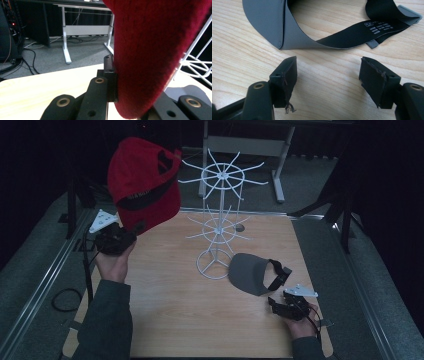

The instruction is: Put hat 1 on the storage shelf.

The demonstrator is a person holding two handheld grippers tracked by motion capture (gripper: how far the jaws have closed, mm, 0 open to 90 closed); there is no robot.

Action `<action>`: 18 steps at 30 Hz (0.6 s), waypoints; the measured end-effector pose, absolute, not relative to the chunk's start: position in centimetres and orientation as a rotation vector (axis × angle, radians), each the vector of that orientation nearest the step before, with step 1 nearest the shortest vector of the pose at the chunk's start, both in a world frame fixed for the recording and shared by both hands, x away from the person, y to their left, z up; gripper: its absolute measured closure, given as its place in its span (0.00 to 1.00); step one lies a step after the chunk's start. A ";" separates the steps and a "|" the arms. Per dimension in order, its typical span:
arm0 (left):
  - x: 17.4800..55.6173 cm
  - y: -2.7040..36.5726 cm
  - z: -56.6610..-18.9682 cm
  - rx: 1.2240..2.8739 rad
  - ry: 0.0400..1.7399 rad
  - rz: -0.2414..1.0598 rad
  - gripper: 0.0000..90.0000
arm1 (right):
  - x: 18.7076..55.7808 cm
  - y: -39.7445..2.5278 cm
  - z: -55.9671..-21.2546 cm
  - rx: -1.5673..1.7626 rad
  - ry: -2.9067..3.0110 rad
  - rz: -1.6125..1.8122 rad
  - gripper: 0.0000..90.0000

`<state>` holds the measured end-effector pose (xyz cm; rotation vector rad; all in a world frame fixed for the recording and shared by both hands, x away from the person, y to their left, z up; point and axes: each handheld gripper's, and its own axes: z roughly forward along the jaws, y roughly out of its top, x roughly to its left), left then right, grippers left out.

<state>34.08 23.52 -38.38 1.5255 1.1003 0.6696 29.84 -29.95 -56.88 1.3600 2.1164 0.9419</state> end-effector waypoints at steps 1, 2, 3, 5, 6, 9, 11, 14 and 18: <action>34.1 23.5 -38.3 1.519 1.100 0.664 0.96 | 29.8 -30.0 -56.9 1.360 2.116 0.942 0.34; 34.1 23.5 -38.3 1.508 1.100 0.660 0.96 | 29.8 -30.0 -56.9 1.360 2.116 0.942 0.34; 34.1 23.5 -38.2 1.503 1.100 0.657 0.96 | 29.8 -30.0 -56.9 1.360 2.116 0.942 0.34; 34.1 23.5 -38.2 1.495 1.096 0.651 0.96 | 29.8 -30.0 -56.9 1.360 2.116 0.942 0.34; 34.1 23.5 -38.1 1.492 1.095 0.650 0.96 | 29.9 -30.0 -56.9 1.358 2.116 0.942 0.34; 34.1 23.5 -38.0 1.485 1.094 0.643 0.95 | 29.8 -29.9 -56.9 1.360 2.116 0.942 0.34; 34.1 23.4 -37.9 1.482 1.092 0.643 0.95 | 29.8 -29.9 -56.9 1.361 2.116 0.942 0.34; 34.2 23.3 -37.7 1.484 1.085 0.644 0.95 | 29.8 -30.0 -56.9 1.359 2.116 0.942 0.34; 34.2 22.8 -37.2 1.487 1.065 0.639 0.95 | 29.8 -30.0 -56.9 1.358 2.116 0.942 0.34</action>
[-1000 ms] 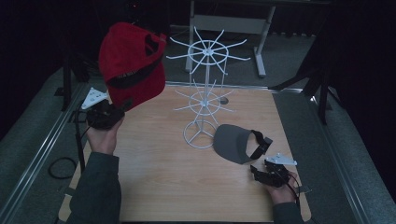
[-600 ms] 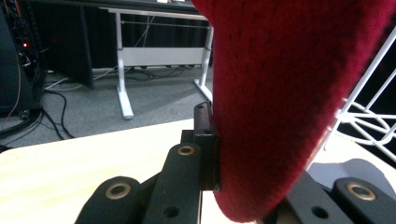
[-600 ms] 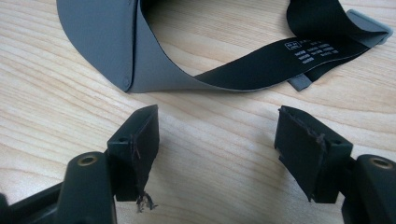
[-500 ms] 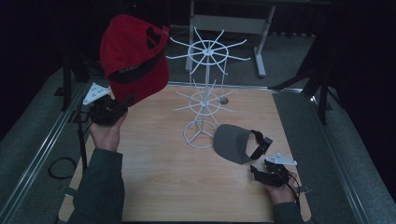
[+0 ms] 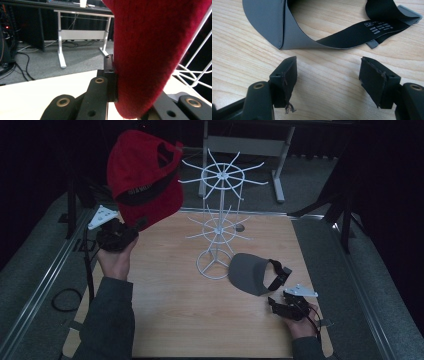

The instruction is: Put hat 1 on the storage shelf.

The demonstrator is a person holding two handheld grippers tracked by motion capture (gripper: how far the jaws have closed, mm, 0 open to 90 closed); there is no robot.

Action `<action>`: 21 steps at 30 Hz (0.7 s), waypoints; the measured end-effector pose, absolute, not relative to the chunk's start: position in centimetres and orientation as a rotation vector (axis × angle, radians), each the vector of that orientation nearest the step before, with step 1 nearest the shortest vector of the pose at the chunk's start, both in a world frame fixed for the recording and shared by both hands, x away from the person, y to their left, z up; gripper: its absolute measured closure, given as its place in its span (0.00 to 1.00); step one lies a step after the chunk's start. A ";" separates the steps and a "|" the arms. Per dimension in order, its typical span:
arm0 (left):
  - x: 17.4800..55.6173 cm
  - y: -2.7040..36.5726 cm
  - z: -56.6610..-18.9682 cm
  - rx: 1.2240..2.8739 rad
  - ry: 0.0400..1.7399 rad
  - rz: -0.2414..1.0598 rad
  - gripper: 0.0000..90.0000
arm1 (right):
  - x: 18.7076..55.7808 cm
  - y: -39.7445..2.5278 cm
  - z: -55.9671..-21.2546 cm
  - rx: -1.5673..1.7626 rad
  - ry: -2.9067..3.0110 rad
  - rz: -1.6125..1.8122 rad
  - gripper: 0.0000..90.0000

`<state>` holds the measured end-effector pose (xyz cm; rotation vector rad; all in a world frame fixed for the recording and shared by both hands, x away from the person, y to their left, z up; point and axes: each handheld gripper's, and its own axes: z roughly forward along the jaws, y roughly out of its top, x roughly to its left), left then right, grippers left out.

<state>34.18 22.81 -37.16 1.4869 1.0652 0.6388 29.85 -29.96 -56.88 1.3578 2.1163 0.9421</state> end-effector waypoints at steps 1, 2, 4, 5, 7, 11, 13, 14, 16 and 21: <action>34.2 22.7 -37.1 1.485 1.063 0.639 0.95 | 29.8 -30.0 -56.9 1.358 2.116 0.942 0.34; 34.2 22.7 -37.0 1.483 1.062 0.637 0.95 | 29.8 -30.0 -56.9 1.360 2.116 0.942 0.34; 34.2 22.6 -36.9 1.481 1.056 0.631 0.95 | 29.9 -30.0 -56.9 1.357 2.116 0.942 0.34; 34.2 22.5 -36.9 1.482 1.054 0.629 0.95 | 29.8 -30.0 -56.9 1.359 2.116 0.942 0.34; 34.2 22.4 -36.8 1.487 1.050 0.629 0.95 | 29.8 -30.0 -56.9 1.359 2.116 0.942 0.34; 34.4 22.0 -37.0 1.519 1.052 0.645 0.95 | 29.8 -30.0 -56.9 1.360 2.117 0.942 0.34; 34.5 21.8 -37.1 1.540 1.058 0.656 0.95 | 29.8 -30.0 -56.9 1.360 2.117 0.942 0.34; 34.5 21.8 -37.1 1.540 1.058 0.656 0.95 | 29.8 -30.0 -56.9 1.360 2.117 0.943 0.34; 34.6 21.3 -37.5 1.577 1.066 0.693 0.95 | 29.8 -29.9 -56.9 1.360 2.117 0.942 0.34; 34.6 20.9 -37.7 1.600 1.078 0.734 0.95 | 29.8 -30.0 -56.9 1.360 2.117 0.942 0.34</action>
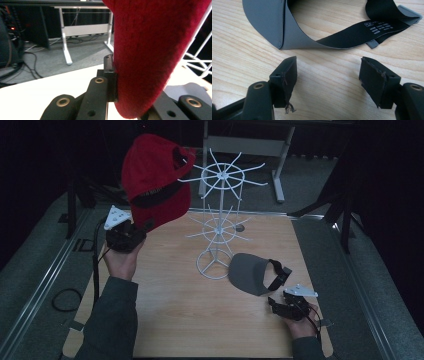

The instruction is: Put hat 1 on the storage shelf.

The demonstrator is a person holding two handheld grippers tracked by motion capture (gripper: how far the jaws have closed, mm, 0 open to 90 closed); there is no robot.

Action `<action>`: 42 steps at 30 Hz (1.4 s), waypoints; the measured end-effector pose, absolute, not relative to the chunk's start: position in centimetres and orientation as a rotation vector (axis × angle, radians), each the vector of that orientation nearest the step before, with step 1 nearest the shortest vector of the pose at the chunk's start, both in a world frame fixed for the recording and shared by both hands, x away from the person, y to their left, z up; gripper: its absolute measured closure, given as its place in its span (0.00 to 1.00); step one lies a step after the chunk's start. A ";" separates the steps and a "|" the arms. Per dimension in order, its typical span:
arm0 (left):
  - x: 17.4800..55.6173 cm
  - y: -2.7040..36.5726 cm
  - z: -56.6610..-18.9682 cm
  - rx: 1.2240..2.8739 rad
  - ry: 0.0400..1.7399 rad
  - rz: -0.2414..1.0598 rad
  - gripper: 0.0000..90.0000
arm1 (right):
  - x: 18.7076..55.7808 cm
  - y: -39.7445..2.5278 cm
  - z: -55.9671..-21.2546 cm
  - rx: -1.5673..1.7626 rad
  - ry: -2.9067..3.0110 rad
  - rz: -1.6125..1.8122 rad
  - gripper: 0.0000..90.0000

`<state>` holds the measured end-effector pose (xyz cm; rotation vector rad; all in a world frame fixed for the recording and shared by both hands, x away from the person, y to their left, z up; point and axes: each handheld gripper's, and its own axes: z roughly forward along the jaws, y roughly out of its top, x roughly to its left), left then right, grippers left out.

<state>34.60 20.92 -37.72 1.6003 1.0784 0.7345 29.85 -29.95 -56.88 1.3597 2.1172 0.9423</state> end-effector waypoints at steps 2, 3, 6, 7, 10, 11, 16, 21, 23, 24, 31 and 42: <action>34.5 20.5 -38.1 1.651 1.096 0.807 0.95 | 29.8 -30.0 -56.9 1.359 2.118 0.943 0.34; 34.5 20.4 -38.2 1.660 1.098 0.815 0.95 | 29.9 -30.0 -56.9 1.359 2.118 0.942 0.34; 34.5 20.2 -38.7 1.675 1.106 0.825 0.95 | 29.8 -29.9 -56.9 1.360 2.118 0.943 0.34; 34.5 20.3 -38.9 1.677 1.109 0.823 0.95 | 29.8 -29.9 -56.9 1.360 2.118 0.943 0.34; 34.6 20.2 -39.5 1.702 1.131 0.826 0.95 | 29.8 -29.9 -56.9 1.359 2.118 0.943 0.34; 34.6 20.2 -39.6 1.709 1.135 0.826 0.95 | 29.8 -29.9 -56.9 1.359 2.118 0.943 0.34; 34.9 19.9 -40.2 1.740 1.150 0.819 0.95 | 29.8 -29.9 -56.9 1.359 2.118 0.943 0.34; 34.9 19.7 -40.7 1.747 1.148 0.821 0.95 | 29.8 -30.0 -56.9 1.359 2.118 0.942 0.34; 34.9 19.7 -40.9 1.756 1.151 0.816 0.95 | 29.8 -29.9 -56.9 1.359 2.118 0.943 0.34; 34.9 19.7 -41.1 1.760 1.152 0.812 0.94 | 29.8 -29.9 -56.9 1.359 2.118 0.942 0.34; 34.4 20.3 -40.9 1.717 1.141 0.812 0.77 | 29.8 -29.9 -56.9 1.360 2.119 0.941 0.34; 33.6 21.1 -40.2 1.718 1.123 0.779 0.62 | 29.9 -29.9 -56.9 1.359 2.118 0.941 0.34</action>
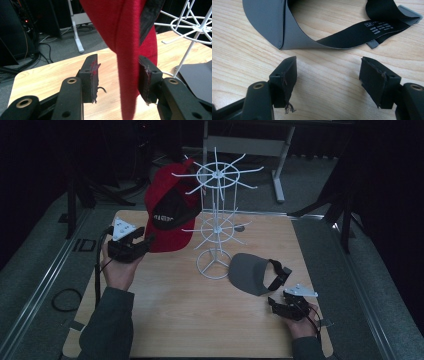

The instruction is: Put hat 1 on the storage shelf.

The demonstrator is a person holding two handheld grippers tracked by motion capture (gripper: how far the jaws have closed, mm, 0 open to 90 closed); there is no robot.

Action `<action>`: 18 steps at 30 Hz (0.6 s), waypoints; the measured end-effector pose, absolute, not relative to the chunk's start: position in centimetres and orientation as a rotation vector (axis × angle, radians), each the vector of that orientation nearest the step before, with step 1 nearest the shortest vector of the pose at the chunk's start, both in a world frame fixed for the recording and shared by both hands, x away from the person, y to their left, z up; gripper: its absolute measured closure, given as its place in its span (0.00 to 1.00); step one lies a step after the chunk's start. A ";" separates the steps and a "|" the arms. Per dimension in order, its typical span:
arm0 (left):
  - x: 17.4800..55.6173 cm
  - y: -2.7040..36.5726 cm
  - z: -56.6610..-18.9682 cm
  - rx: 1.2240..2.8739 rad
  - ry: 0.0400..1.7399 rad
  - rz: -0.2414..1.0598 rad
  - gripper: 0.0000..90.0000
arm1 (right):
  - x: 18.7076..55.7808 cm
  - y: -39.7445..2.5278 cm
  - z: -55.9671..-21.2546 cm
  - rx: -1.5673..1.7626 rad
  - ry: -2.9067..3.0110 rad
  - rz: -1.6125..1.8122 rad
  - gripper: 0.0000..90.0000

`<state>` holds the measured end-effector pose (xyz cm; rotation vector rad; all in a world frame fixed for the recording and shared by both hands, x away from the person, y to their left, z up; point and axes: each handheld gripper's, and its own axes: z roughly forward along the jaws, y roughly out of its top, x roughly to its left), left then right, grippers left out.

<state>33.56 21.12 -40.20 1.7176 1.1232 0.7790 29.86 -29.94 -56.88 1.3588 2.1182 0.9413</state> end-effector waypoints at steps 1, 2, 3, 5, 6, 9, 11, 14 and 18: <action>33.6 21.1 -40.2 1.718 1.123 0.779 0.62 | 29.9 -29.9 -56.9 1.359 2.118 0.941 0.34; 33.4 21.2 -40.1 1.727 1.114 0.770 0.61 | 29.9 -29.9 -56.9 1.359 2.118 0.942 0.34; 33.4 21.2 -40.1 1.727 1.114 0.770 0.61 | 29.9 -29.9 -56.9 1.358 2.118 0.941 0.34; 33.2 21.2 -39.9 1.749 1.114 0.741 0.60 | 29.9 -29.9 -56.9 1.358 2.118 0.941 0.34; 32.9 21.1 -39.9 1.779 1.111 0.728 0.61 | 29.9 -29.9 -56.9 1.358 2.118 0.941 0.34; 32.6 21.2 -39.7 1.796 1.106 0.728 0.60 | 29.9 -29.9 -56.9 1.358 2.118 0.941 0.34; 32.5 21.2 -39.7 1.797 1.103 0.729 0.61 | 29.9 -29.9 -56.9 1.358 2.118 0.942 0.34; 32.3 21.5 -39.5 1.804 1.093 0.729 0.60 | 29.9 -29.9 -56.9 1.360 2.118 0.941 0.34; 32.4 21.7 -39.6 1.824 1.085 0.729 0.60 | 29.9 -29.9 -56.9 1.359 2.117 0.940 0.33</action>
